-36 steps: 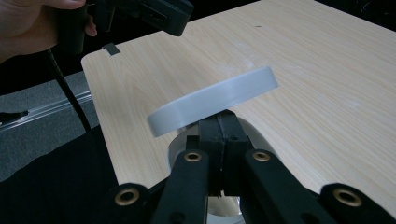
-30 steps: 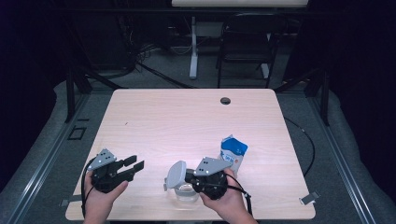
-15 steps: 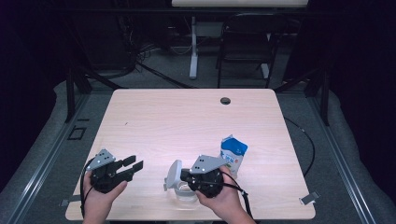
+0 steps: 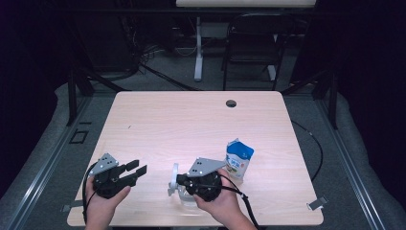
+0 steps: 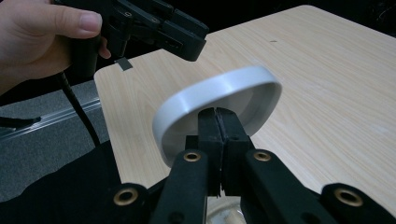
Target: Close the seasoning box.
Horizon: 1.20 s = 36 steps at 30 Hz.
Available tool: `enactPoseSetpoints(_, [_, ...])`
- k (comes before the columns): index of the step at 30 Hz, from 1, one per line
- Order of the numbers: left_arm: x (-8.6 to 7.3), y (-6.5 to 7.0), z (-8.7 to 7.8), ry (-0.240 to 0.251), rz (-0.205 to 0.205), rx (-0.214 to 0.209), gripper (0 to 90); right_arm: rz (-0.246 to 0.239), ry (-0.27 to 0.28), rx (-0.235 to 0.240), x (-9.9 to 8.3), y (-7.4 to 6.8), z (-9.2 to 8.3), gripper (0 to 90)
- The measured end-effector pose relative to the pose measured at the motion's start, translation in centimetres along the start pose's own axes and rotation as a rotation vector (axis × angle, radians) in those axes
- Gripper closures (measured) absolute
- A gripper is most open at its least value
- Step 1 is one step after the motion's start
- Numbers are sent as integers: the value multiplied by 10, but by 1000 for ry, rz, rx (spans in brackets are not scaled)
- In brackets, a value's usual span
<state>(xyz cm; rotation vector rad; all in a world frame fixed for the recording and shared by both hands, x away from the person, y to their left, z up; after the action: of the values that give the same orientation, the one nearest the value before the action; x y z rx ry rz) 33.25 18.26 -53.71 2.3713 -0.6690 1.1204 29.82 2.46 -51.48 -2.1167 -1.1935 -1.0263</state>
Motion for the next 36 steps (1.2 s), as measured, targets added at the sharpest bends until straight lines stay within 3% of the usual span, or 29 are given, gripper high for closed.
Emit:
enactPoseSetpoints(11, [0,0,0,1,7,4,581,-16,-11,-6,-2,-2,7,875])
enactPoseSetpoints(18, [0,-1,0,8,14,11,569,-25,-15,-63,-12,7,-8,772])
enactPoseSetpoints(26, [-1,-2,1,3,11,17,563,34,-27,-90,-29,21,-26,618])
enactPoseSetpoints(31, [-2,-3,1,2,10,18,561,39,-41,-118,-38,28,-36,577])
enactPoseSetpoints(36, [-2,-5,1,3,5,22,557,63,-16,-156,-40,38,-47,554])
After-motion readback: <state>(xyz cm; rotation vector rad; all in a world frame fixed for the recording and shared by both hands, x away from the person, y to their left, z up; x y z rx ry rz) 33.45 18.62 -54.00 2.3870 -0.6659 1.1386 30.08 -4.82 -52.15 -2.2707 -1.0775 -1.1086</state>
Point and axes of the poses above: each handheld gripper's, and its own axes: z roughly forward along the jaws, x roughly out of its top, y roughly to its right, the point moved 10 cm from there along z, roughly forward along the jaws, and after that the axes turned 6 degrees about -y, right-handed, at the moved point
